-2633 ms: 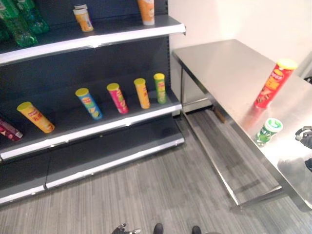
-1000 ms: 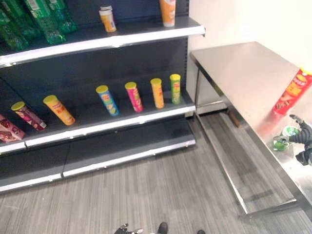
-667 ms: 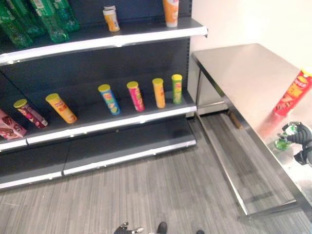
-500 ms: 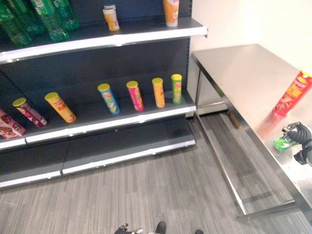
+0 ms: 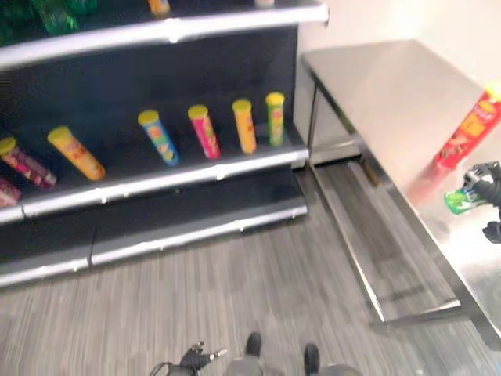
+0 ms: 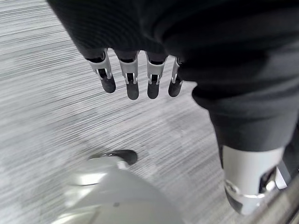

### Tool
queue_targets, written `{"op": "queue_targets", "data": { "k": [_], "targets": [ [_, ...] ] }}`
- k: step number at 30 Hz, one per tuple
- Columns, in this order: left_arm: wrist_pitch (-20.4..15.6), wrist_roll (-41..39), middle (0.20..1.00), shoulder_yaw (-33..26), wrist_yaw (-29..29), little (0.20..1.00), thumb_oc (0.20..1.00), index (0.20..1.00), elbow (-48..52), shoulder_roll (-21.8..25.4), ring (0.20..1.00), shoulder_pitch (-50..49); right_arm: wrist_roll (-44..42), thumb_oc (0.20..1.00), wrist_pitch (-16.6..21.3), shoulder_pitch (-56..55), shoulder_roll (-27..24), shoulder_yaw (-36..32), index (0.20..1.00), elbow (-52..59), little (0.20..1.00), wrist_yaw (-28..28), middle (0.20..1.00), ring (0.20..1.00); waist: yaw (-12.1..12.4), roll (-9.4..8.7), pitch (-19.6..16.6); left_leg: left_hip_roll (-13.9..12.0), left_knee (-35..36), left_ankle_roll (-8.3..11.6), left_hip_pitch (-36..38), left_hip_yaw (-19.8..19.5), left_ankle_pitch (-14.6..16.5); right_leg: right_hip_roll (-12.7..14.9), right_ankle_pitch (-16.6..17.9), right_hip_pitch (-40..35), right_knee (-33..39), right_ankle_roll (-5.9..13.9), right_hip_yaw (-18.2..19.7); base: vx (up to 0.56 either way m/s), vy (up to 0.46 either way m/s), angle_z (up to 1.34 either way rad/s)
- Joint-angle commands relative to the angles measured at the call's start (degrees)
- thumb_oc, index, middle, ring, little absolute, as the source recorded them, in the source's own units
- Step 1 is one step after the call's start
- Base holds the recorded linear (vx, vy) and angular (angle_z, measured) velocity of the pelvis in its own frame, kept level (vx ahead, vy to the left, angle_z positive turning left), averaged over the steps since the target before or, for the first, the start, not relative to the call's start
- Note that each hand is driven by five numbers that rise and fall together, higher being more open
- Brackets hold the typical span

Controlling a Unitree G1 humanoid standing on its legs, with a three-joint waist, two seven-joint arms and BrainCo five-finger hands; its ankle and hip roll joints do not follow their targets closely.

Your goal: Put the goods on the table back onto the shelves and tidy them up.

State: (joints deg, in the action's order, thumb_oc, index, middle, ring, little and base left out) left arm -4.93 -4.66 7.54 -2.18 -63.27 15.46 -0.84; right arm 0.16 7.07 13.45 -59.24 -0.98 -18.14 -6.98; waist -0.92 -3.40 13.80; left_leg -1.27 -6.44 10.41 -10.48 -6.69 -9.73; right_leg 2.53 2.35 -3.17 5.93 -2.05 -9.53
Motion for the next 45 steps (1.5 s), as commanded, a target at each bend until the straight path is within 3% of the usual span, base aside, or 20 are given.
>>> {"op": "queue_targets", "data": {
  "k": [1, 4, 6, 8, 15, 17, 19, 20, 21, 24, 28, 33, 37, 39, 40, 45],
  "targets": [
    [-1.08, -2.85, 1.0, 0.43, 0.07, 1.0, 1.0, 1.0, 0.4, 2.29, 1.0, -1.42, 3.12, 0.2, 2.3, -2.98, -3.66, -5.67, 0.2, 4.61, 0.2, -2.92, 0.2, 0.2, 0.61, -1.65, -2.91, -7.21, 5.8, -3.22, -1.68, 8.1, 6.42, 0.6, -10.39, -2.85, -3.11, 7.09, 0.44, 0.14, 0.172, 0.71],
    [-0.91, -1.83, 1.0, -0.46, -0.37, 1.0, 1.0, 1.0, -0.08, 3.02, 1.0, -1.46, 4.53, 0.2, 1.91, -5.31, -4.23, -8.2, 0.2, 6.2, 0.2, -3.48, 0.2, 0.2, 0.31, -1.23, -3.81, -9.46, 11.03, -2.53, -3.23, 13.69, 5.07, 1.18, -11.34, -4.2, -2.14, 8.18, -0.82, 0.17, 0.172, 0.61],
    [-0.91, -1.53, 1.0, -0.75, -0.57, 1.0, 1.0, 1.0, 0.31, 2.99, 1.0, -1.85, 6.05, 0.2, 1.11, -6.34, -3.79, -9.54, 0.2, 7.36, 0.2, -3.61, 0.2, 0.2, 0.63, -0.35, -4.31, -9.22, 10.47, -1.9, -2.33, 13.59, 2.09, 1.52, -11.42, -5.99, -1.8, 8.77, -1.07, 0.24, 0.272, 0.21],
    [-0.97, -1.4, 1.0, -0.8, -0.61, 1.0, 1.0, 1.0, 0.32, 3.04, 1.0, -1.74, 6.53, 0.2, 0.88, -6.28, -3.36, -9.75, 0.2, 7.9, 0.2, -3.51, 0.2, 0.2, 0.68, -0.15, -4.64, -8.82, 10.21, -2.12, -2.16, 13.65, 1.56, 2.33, -11.21, -6.38, -1.88, 9.23, -1.24, 0.15, 0.215, 0.01],
    [-0.87, -0.37, 1.0, 0.24, -1.33, 1.0, 1.0, 1.0, 1.93, 5.37, 1.0, 0.26, 8.32, 0.2, -0.16, -0.52, -2.08, -4.95, 0.2, 7.28, 0.2, -4.09, 0.2, 0.2, 1.91, -2.65, -6.04, -3.38, 5.61, -6.73, -1.13, 15.62, 7.09, 10.01, -8.1, -4.72, -8.47, 12.79, -0.1, 0.19, 0.281, 0.03],
    [-0.64, 0.15, 1.0, 0.51, -1.64, 1.0, 1.0, 1.0, 2.66, 6.05, 1.0, 0.83, 9.17, 0.2, -0.18, 0.23, -2.04, -4.29, 0.2, 7.53, 0.2, -4.38, 0.2, 0.2, 1.93, -3.0, -5.84, -1.08, 5.03, -8.23, -0.06, 15.43, 8.9, 11.96, -4.76, -3.17, -13.9, 13.49, 0.39, 0.13, 0.245, 0.22],
    [-0.42, 0.47, 1.0, 0.74, -1.93, 1.0, 1.0, 1.0, 3.02, 6.58, 1.0, 1.47, 9.75, 0.2, -0.27, 1.94, -2.57, -3.34, 0.2, 7.72, 0.2, -5.0, 0.2, 0.2, 1.47, -2.76, -5.07, 0.66, 5.32, -9.78, 1.21, 15.34, 9.69, 13.34, 0.84, 0.16, -20.15, 13.17, 1.94, 0.1, 0.256, 0.17],
    [-0.26, 1.38, 1.0, 1.24, -1.85, 1.0, 1.0, 1.0, 3.28, 7.44, 1.0, 1.92, 9.85, 0.2, 0.0, 2.14, -2.6, -3.29, 0.2, 8.58, 0.2, -5.18, 0.2, 0.2, 0.7, -1.8, -4.11, 1.08, 6.21, -10.31, 3.15, 14.14, 10.54, 11.95, 0.58, 3.33, -24.61, 11.94, 3.86, 0.28, 0.261, 0.19],
    [-0.5, 1.78, 1.0, 1.34, -1.13, 1.0, 1.0, 1.0, 3.28, 8.02, 1.0, 2.17, 9.71, 0.2, 0.23, 0.54, -3.77, -5.11, 0.2, 10.15, 0.2, -4.55, 0.2, 0.2, -0.86, -0.26, -3.47, 1.11, 7.84, -10.28, 5.85, 13.05, 11.18, 8.79, -2.95, 7.44, -21.72, 11.18, 4.12, 0.27, 0.176, 0.44],
    [-0.67, 2.28, 1.0, 1.65, -0.76, 1.0, 1.0, 1.0, 3.03, 8.23, 1.0, 2.64, 9.04, 0.2, 0.77, -0.11, -4.48, -6.53, 0.2, 11.02, 0.2, -4.46, 0.2, 0.2, -2.25, 0.27, -2.59, 1.29, 8.73, -10.03, 7.99, 11.69, 11.93, 6.36, -4.48, 9.66, -16.71, 10.93, 3.62, 0.2, 0.032, 0.42],
    [-0.69, 2.99, 1.0, 2.07, 0.12, 1.0, 1.0, 1.0, 1.97, 7.68, 1.0, 3.44, 7.48, 0.2, 1.29, -1.26, -6.11, -9.42, 0.2, 12.58, 0.2, -4.65, 0.2, 0.2, -5.18, -0.31, -1.08, 3.31, 10.23, -9.87, 12.81, 8.2, 13.56, 1.56, 0.1, 15.59, -6.52, 12.91, 7.98, 0.24, 0.011, 0.31],
    [-0.92, 3.53, 1.0, 2.34, 0.2, 1.0, 1.0, 1.0, 1.98, 6.42, 1.0, 3.45, 8.26, 0.2, 1.78, -3.41, -7.02, -12.52, 0.2, 16.46, 0.2, -4.35, 0.2, 0.2, -5.99, -1.36, -1.4, 4.17, 10.33, -9.56, 15.47, 6.31, 15.57, 1.23, 2.93, 15.03, -3.97, 12.51, 6.1, 0.17, -0.052, 0.48],
    [-0.83, 3.55, 1.0, 2.27, -0.03, 1.0, 1.0, 1.0, 2.0, 5.47, 1.0, 3.07, 8.24, 0.2, 2.22, -4.85, -8.66, -14.36, 0.2, 18.79, 0.2, -3.5, 0.2, 0.2, -6.28, -1.42, -2.78, 3.0, 10.54, -8.65, 16.94, 5.62, 16.98, 1.04, 3.25, 13.16, -3.05, 11.62, 6.02, 0.13, -0.098, 0.44],
    [-0.8, 3.36, 1.0, 2.07, -0.07, 1.0, 1.0, 1.0, 2.16, 4.53, 1.0, 2.26, 8.2, 0.2, 2.8, -5.29, -10.05, -14.81, 0.2, 20.49, 0.2, -2.7, 0.2, 0.2, -6.38, -1.19, -3.79, 1.7, 10.04, -7.95, 17.73, 5.78, 17.68, 0.66, 2.54, 11.92, -3.11, 10.83, 5.36, 0.26, -0.223, 0.44],
    [-0.57, 3.1, 1.0, 1.33, -0.07, 1.0, 1.0, 1.0, 2.01, 3.49, 1.0, 1.28, 7.18, 0.2, 3.81, -6.74, -11.79, -16.28, 0.2, 23.44, 0.2, -1.0, 0.2, 0.2, -6.44, -1.12, -5.31, -0.93, 7.36, -6.2, 18.75, 5.46, 19.27, -0.67, 0.04, 9.27, -3.0, 9.34, 5.02, 0.3, -0.279, 0.33],
    [-0.54, 2.01, 1.0, 0.73, -0.16, 1.0, 1.0, 1.0, 2.07, 2.44, 1.0, 0.64, 6.24, 0.2, 4.34, -8.63, -12.08, -17.74, 0.2, 24.62, 0.2, -0.25, 0.2, 0.2, -6.39, -0.91, -5.63, -2.96, 1.73, -4.16, 18.36, 5.83, 18.79, -2.13, -2.31, 6.52, -2.86, 7.77, 4.48, 0.14, -0.144, 0.08]
  ]
}}
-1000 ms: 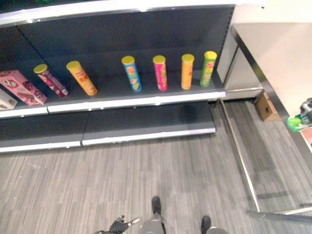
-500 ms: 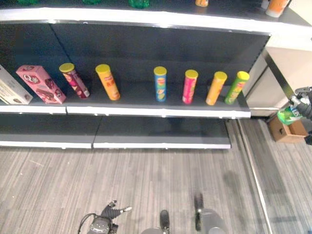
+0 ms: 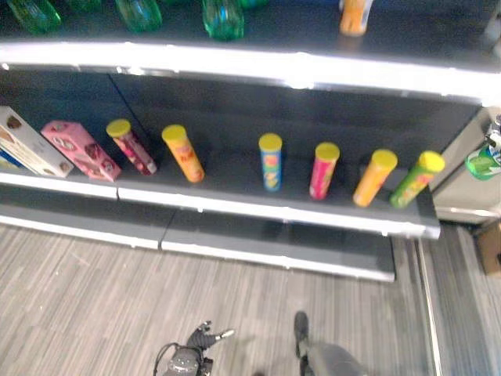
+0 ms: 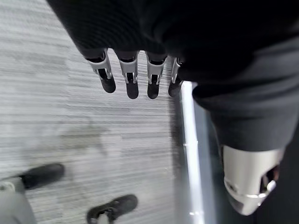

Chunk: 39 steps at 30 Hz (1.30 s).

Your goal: Put the goods on the table back onto the shelves and tidy them up.

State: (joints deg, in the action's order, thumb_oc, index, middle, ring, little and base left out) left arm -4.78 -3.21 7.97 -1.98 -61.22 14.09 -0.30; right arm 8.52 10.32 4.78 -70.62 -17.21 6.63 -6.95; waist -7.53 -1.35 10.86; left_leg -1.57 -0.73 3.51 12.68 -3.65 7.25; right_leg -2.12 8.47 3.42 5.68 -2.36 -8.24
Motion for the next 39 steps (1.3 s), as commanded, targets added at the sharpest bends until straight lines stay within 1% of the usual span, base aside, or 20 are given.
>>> {"op": "queue_targets", "data": {
  "k": [1, 2, 3, 5, 6, 7, 8, 10, 12, 15, 17, 18, 25, 27, 28, 29, 30, 33, 38, 39],
  "targets": [
    [-0.69, 0.56, 1.0, 0.3, -0.36, 1.0, 1.0, 1.0, 0.01, 3.81, 1.0, 0.1, -2.13, 0.2, 1.09, 0.04, -0.7, -1.51, 0.2, -0.15, 0.2, -0.29, 0.2, 0.2, 0.22, -2.96, -2.7, -2.66, -3.98, 2.75, -4.81, 2.79, 1.8, 2.51, -8.43, -0.07, -2.6, 8.09, 3.19, 0.11, -0.168, -0.04],
    [-0.55, 0.31, 1.0, -0.06, -0.42, 1.0, 1.0, 1.0, 0.12, 3.36, 1.0, 0.06, -2.89, 0.2, 1.48, -0.86, -0.69, -2.48, 0.2, 1.24, 0.2, 0.42, 0.2, 0.2, 0.67, -3.61, -1.81, -2.38, -12.39, 3.68, -7.68, 1.82, -0.83, 1.66, -9.74, -2.94, -1.84, 6.6, 3.52, 0.06, -0.117, -0.01],
    [-0.55, 0.31, 1.0, -0.05, -0.42, 1.0, 1.0, 1.0, 0.12, 3.39, 1.0, 0.07, -2.9, 0.2, 1.47, -0.93, -0.66, -2.57, 0.2, 1.28, 0.2, 0.45, 0.2, 0.2, 0.61, -3.6, -1.77, -2.4, -12.9, 3.69, -7.96, 1.7, -0.61, 1.64, -9.71, -2.96, -1.8, 6.59, 3.43, 0.09, -0.142, 0.0],
    [-0.59, 0.06, 1.0, -0.28, -0.61, 1.0, 1.0, 1.0, -0.12, 3.47, 1.0, 0.16, -3.38, 0.2, 1.45, -1.28, -0.6, -2.82, 0.2, 0.62, 0.2, 0.21, 0.2, 0.2, 0.71, -3.9, -1.16, -3.01, -15.8, 4.0, -10.12, 1.71, -2.6, 1.65, -10.39, -3.68, -1.56, 6.23, 3.54, 0.02, -0.014, -0.1],
    [-0.57, -0.73, 1.0, -0.59, -0.63, 1.0, 1.0, 1.0, -0.02, 3.42, 1.0, 0.4, -3.4, 0.2, 1.17, -2.68, -1.02, -3.96, 0.2, 0.47, 0.2, 0.34, 0.2, 0.2, 0.47, -4.51, -0.43, -4.33, -14.11, 3.69, -12.9, 3.19, -1.89, 2.87, -10.86, -3.9, -1.77, 6.63, 3.19, 0.0, 0.0, 0.0],
    [-0.57, -0.74, 1.0, -0.54, -0.62, 1.0, 1.0, 1.0, -0.02, 3.43, 1.0, 0.41, -3.41, 0.2, 1.17, -2.82, -1.01, -4.09, 0.2, 0.51, 0.2, 0.35, 0.2, 0.2, 0.55, -4.52, -0.44, -4.31, -14.01, 3.67, -12.82, 3.25, -1.88, 2.89, -10.92, -3.9, -1.78, 6.66, 3.24, 0.04, 0.102, 0.16],
    [-0.74, -0.72, 1.0, -0.43, -0.68, 1.0, 1.0, 1.0, -0.04, 3.53, 1.0, 0.43, -3.53, 0.2, 1.29, -2.99, -0.76, -4.67, 0.2, 0.77, 0.2, 0.26, 0.2, 0.2, 0.91, -4.74, -0.34, -5.08, -8.83, 3.48, -14.83, 3.18, -1.58, 4.01, -10.91, -4.12, -1.68, 7.46, 3.59, 0.07, 0.117, 0.29],
    [-1.05, -0.05, 1.0, -0.23, -0.88, 1.0, 1.0, 1.0, -0.96, 3.95, 1.0, 0.45, -3.88, 0.2, 1.81, -2.43, 0.09, -4.51, 0.2, 0.73, 0.2, -0.36, 0.2, 0.2, 1.87, -3.56, -0.69, -5.7, -0.08, 3.83, -17.17, 2.57, -5.57, 4.26, -12.06, -4.52, -2.01, 8.28, 4.18, 0.09, 0.185, 0.07],
    [-1.04, 0.33, 1.0, -0.14, -0.91, 1.0, 1.0, 1.0, -1.03, 3.96, 1.0, 0.09, -3.32, 0.2, 1.7, -2.34, 0.49, -4.28, 0.2, 0.43, 0.2, -0.79, 0.2, 0.2, 2.03, -3.12, -1.03, -5.74, 1.78, 3.68, -15.87, 2.84, -6.34, 4.28, -12.26, -4.7, -2.38, 8.58, 4.53, 0.08, 0.168, -0.46],
    [-1.39, 0.87, 1.0, 0.63, -0.7, 1.0, 1.0, 1.0, -0.81, 4.43, 1.0, 0.29, -2.88, 0.2, 1.46, 0.05, 0.63, -2.94, 0.2, 1.63, 0.2, -0.59, 0.2, 0.2, 1.79, -2.44, -2.3, -4.42, 4.88, 3.62, -12.68, 6.61, -6.67, 6.38, -11.19, -4.56, -2.92, 9.58, 4.67, 0.08, 0.247, -0.48],
    [-1.4, 1.09, 1.0, 0.52, -0.73, 1.0, 1.0, 1.0, -1.16, 4.65, 1.0, 0.42, -2.97, 0.2, 1.46, 2.39, 0.14, -1.15, 0.2, 1.84, 0.2, -0.46, 0.2, 0.2, 1.83, -2.5, -2.49, -4.04, 5.14, 3.32, -11.98, 7.37, -6.43, 6.84, -10.96, -4.71, -2.86, 9.95, 5.18, 0.05, 0.175, -0.41],
    [-1.4, 1.0, 1.0, 0.22, -1.16, 1.0, 1.0, 1.0, -1.57, 5.07, 1.0, 0.34, -3.33, 0.2, 1.61, 6.28, -0.56, 1.92, 0.2, 2.67, 0.2, -0.33, 0.2, 0.2, 2.36, -2.74, -2.83, -3.33, 5.18, 2.56, -11.11, 8.4, -5.78, 7.84, -10.41, -4.8, -2.91, 10.59, 5.54, 0.05, 0.179, -0.42],
    [-1.41, 0.21, 1.0, 0.39, -2.1, 1.0, 1.0, 1.0, -2.39, 5.44, 1.0, -0.2, -3.47, 0.2, 1.12, 20.08, -3.12, 14.19, 0.2, 0.61, 0.2, -0.31, 0.2, 0.2, 4.19, -3.57, -3.53, -2.21, 5.57, 1.62, -10.57, 9.36, -5.07, 9.6, -9.44, -4.59, -2.77, 11.83, 5.41, 0.01, 0.073, -0.06],
    [-1.16, -0.24, 1.0, 0.49, -2.44, 1.0, 1.0, 1.0, -3.16, 5.66, 1.0, -0.71, -2.67, 0.2, 0.04, 31.82, -4.73, 25.43, 0.2, -4.38, 0.2, -0.44, 0.2, 0.2, 5.19, -3.91, -4.02, -2.06, 5.67, 1.59, -9.76, 9.34, -4.82, 10.03, -9.6, -5.72, -2.48, 11.8, 4.56, 0.04, -0.005, 0.17],
    [-1.1, -0.51, 1.0, 0.81, -2.57, 1.0, 1.0, 1.0, -3.32, 5.86, 1.0, -0.86, -2.75, 0.2, -0.26, 34.59, -4.6, 28.1, 0.2, -6.02, 0.2, -0.45, 0.2, 0.2, 5.77, -4.06, -4.15, -2.06, 5.65, 1.64, -9.64, 9.14, -4.83, 10.11, -9.61, -5.99, -2.45, 11.8, 4.19, 0.05, -0.037, 0.27],
    [-1.01, -1.01, 1.0, 0.92, -2.65, 1.0, 1.0, 1.0, -3.36, 5.78, 1.0, -1.16, -2.96, 0.2, -0.75, 41.7, -4.55, 34.87, 0.2, -10.67, 0.2, -0.72, 0.2, 0.2, 5.94, -4.05, -4.2, -2.07, 5.64, 1.73, -9.42, 8.74, -4.86, 10.18, -9.71, -6.43, -2.36, 11.73, 3.82, 0.03, -0.043, 0.21],
    [-1.0, -1.22, 1.0, 1.34, -2.72, 1.0, 1.0, 1.0, -3.39, 6.22, 1.0, -1.06, -2.55, 0.2, -1.3, 44.27, -4.72, 37.05, 0.2, -13.11, 0.2, -1.0, 0.2, 0.2, 6.54, -4.37, -4.28, -2.04, 5.63, 1.77, -9.36, 8.5, -4.86, 10.17, -9.77, -6.61, -2.3, 11.68, 3.74, 0.03, -0.038, 0.16],
    [-1.11, -2.09, 1.0, 1.75, -2.82, 1.0, 1.0, 1.0, -3.61, 5.95, 1.0, -1.24, -3.66, 0.2, -1.9, 52.83, -2.71, 45.61, 0.2, -20.42, 0.2, -0.98, 0.2, 0.2, 7.04, -4.26, -4.39, -2.15, 5.67, 1.92, -9.08, 7.94, -4.88, 10.27, -9.98, -7.3, -2.17, 11.57, 3.14, 0.02, -0.03, 0.19],
    [-1.34, -3.12, 1.0, 2.5, -2.27, 1.0, 1.0, 1.0, -4.04, 5.89, 1.0, -1.48, -7.72, 0.2, -2.24, 59.92, 0.59, 53.21, 0.2, -30.1, 0.2, 1.01, 0.2, 0.2, 8.32, -4.3, -4.54, -2.42, 5.54, 2.33, -8.77, 6.9, -5.11, 10.12, -10.5, -8.37, -2.17, 11.26, 1.89, 0.03, -0.057, 0.16],
    [-1.41, -3.25, 1.0, 3.02, -2.03, 1.0, 1.0, 1.0, -4.28, 6.12, 1.0, -1.46, -9.08, 0.2, -2.4, 62.87, 1.45, 56.64, 0.2, -34.22, 0.2, 2.42, 0.2, 0.2, 8.97, -4.41, -4.45, -2.56, 5.5, 2.61, -8.75, 6.27, -5.32, 10.01, -10.72, -8.81, -2.13, 11.11, 1.2, 0.04, -0.081, 0.29]
  ]
}}
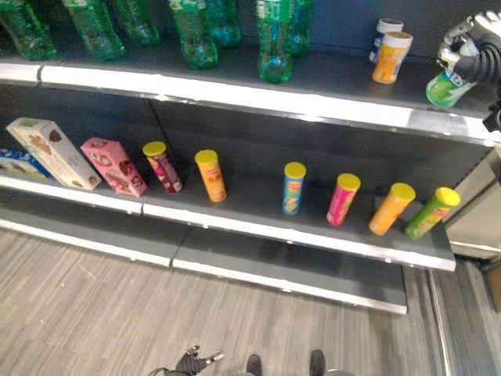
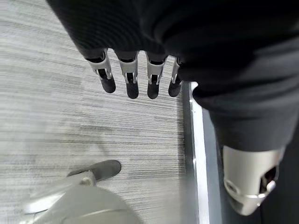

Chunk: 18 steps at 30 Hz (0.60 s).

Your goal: Put the goods on the table back onto the shelves and tidy them up.

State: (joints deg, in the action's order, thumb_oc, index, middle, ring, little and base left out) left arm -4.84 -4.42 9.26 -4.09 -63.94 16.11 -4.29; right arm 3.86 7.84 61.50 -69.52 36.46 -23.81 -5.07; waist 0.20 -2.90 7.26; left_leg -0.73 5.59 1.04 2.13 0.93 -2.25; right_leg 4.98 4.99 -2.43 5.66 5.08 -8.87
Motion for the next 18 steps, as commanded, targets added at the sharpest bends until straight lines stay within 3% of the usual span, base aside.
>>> {"op": "queue_targets", "data": {
  "k": [1, 4, 18],
  "targets": [
    [-1.38, -2.15, 1.0, 1.9, 0.25, 1.0, 1.0, 1.0, -1.65, 4.04, 1.0, 2.57, -4.8, 0.2, 0.02, 7.29, 0.85, 4.33, 0.2, -5.43, 0.2, 1.0, 0.2, 0.2, 1.34, -2.77, -0.81, -3.41, -0.83, 5.16, 1.79, 1.4, 4.12, 2.85, -7.32, -3.08, -2.16, 3.59, 1.63, 0.03, -0.083, 0.32],
    [-1.62, -2.45, 1.0, 2.85, 0.56, 1.0, 1.0, 1.0, -2.67, 4.61, 1.0, 3.25, -5.62, 0.2, -0.61, 12.21, 5.03, 8.73, 0.2, -15.01, 0.2, 2.44, 0.2, 0.2, 2.23, -2.6, -0.87, -3.64, -0.9, 5.3, 1.78, 0.78, 3.97, 2.78, -7.57, -3.62, -1.84, 3.41, 0.84, 0.02, -0.069, 0.22],
    [-1.82, -2.89, 1.0, 4.16, 0.48, 1.0, 1.0, 1.0, -3.33, 4.77, 1.0, 4.12, -3.72, 0.2, -1.57, 18.28, 8.76, 13.35, 0.2, -22.71, 0.2, 3.53, 0.2, 0.2, 2.88, -2.31, -1.46, -3.49, -0.8, 5.59, 1.53, -0.93, 3.65, 2.67, -8.18, -4.68, -1.82, 3.11, -1.04, 0.01, -0.011, 0.06]
  ]
}}
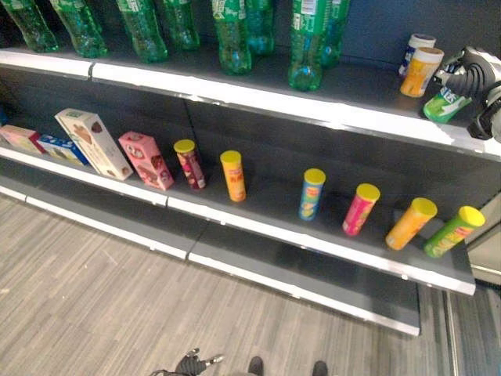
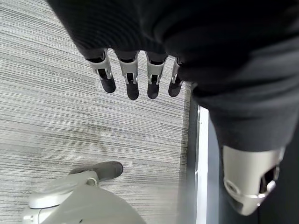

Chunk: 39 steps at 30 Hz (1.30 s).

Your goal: Put the goods on the table back onto the shelves and tidy them up.

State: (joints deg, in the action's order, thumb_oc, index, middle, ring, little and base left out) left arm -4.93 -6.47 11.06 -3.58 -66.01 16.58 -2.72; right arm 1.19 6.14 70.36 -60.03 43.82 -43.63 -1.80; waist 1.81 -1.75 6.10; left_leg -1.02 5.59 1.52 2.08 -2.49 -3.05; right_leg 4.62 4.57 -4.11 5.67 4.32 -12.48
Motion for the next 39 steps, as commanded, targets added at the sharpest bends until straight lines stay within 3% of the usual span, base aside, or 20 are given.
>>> {"op": "queue_targets", "data": {
  "k": [1, 19, 25, 26, 27, 28, 39],
  "targets": [
    [-1.73, -0.88, 1.0, 2.32, -0.05, 1.0, 1.0, 1.0, -1.27, 4.32, 1.0, 2.57, -0.96, 0.2, 0.2, 9.7, -0.64, 6.27, 0.2, -2.48, 0.2, 0.3, 0.2, 0.2, 1.29, -3.47, -0.33, -3.22, -0.79, 5.11, 1.63, 2.46, 4.47, 3.02, -7.77, -3.08, -1.83, 3.85, 2.52, 0.0, 0.0, 0.0],
    [-2.55, -0.68, 1.0, 2.54, -0.79, 1.0, 1.0, 1.0, -1.63, 4.32, 1.0, 3.6, 4.39, 0.2, -0.58, 12.24, 3.22, 10.92, 0.2, -5.81, 0.2, 2.28, 0.2, 0.2, 1.89, -4.25, -0.31, -3.22, -0.59, 5.13, 1.32, 1.79, 4.45, 3.11, -7.74, -2.96, -1.77, 3.84, 1.5, 0.0, 0.003, 0.03],
    [-1.83, -1.8, 1.0, 1.9, 1.76, 1.0, 1.0, 1.0, -0.3, 6.26, 1.0, 3.16, 5.39, 0.2, -1.32, 14.75, 2.77, 13.26, 0.2, -6.36, 0.2, 3.8, 0.2, 0.2, 2.07, -3.77, 0.04, -3.0, -0.59, 5.0, 0.66, 1.46, 4.26, 3.2, -7.71, -2.53, -1.84, 3.89, 1.1, -0.01, 0.007, 0.02],
    [-1.84, -1.9, 1.0, 1.86, 1.87, 1.0, 1.0, 1.0, -0.12, 6.35, 1.0, 3.15, 5.79, 0.294, -1.36, 15.0, 2.78, 13.62, 0.294, -6.68, 0.294, 3.88, 0.294, 0.294, 2.06, -3.75, 0.03, -2.99, -0.59, 4.99, 0.68, 1.46, 4.28, 3.21, -7.68, -2.53, -1.83, 3.89, 1.13, 0.0, 0.0, 0.0],
    [-1.87, -2.08, 1.0, 1.92, 2.08, 1.0, 1.0, 1.0, 0.04, 6.47, 1.0, 3.1, 6.11, 0.875, -1.51, 15.4, 2.77, 14.01, 0.875, -6.84, 0.875, 3.93, 0.875, 0.875, 2.01, -3.73, 0.05, -2.98, -0.59, 4.98, 0.71, 1.51, 4.31, 3.2, -7.66, -2.55, -1.8, 3.89, 1.15, 0.0, 0.0, 0.0],
    [-1.83, -2.12, 1.0, 1.86, 2.13, 1.0, 1.0, 1.0, 0.12, 6.56, 1.0, 3.05, 6.24, 1.0, -1.59, 15.54, 2.76, 14.15, 1.0, -6.77, 1.0, 4.08, 1.0, 1.0, 1.98, -3.72, 0.04, -3.0, -0.59, 4.98, 0.77, 1.52, 4.35, 3.19, -7.7, -2.56, -1.81, 3.87, 1.15, 0.0, 0.0, 0.0],
    [-1.78, -2.01, 1.0, 1.76, 2.45, 1.0, 1.0, 1.0, 0.31, 7.16, 1.0, 3.35, 8.55, 1.0, -1.9, 16.16, 2.89, 14.92, 1.0, -8.62, 1.0, 4.17, 1.0, 1.0, 1.62, -3.83, 0.0, -3.21, -0.59, 5.06, 1.22, 2.1, 4.67, 3.11, -7.79, -2.74, -1.84, 3.88, 1.26, 0.0, 0.0, 0.0]
  ]
}}
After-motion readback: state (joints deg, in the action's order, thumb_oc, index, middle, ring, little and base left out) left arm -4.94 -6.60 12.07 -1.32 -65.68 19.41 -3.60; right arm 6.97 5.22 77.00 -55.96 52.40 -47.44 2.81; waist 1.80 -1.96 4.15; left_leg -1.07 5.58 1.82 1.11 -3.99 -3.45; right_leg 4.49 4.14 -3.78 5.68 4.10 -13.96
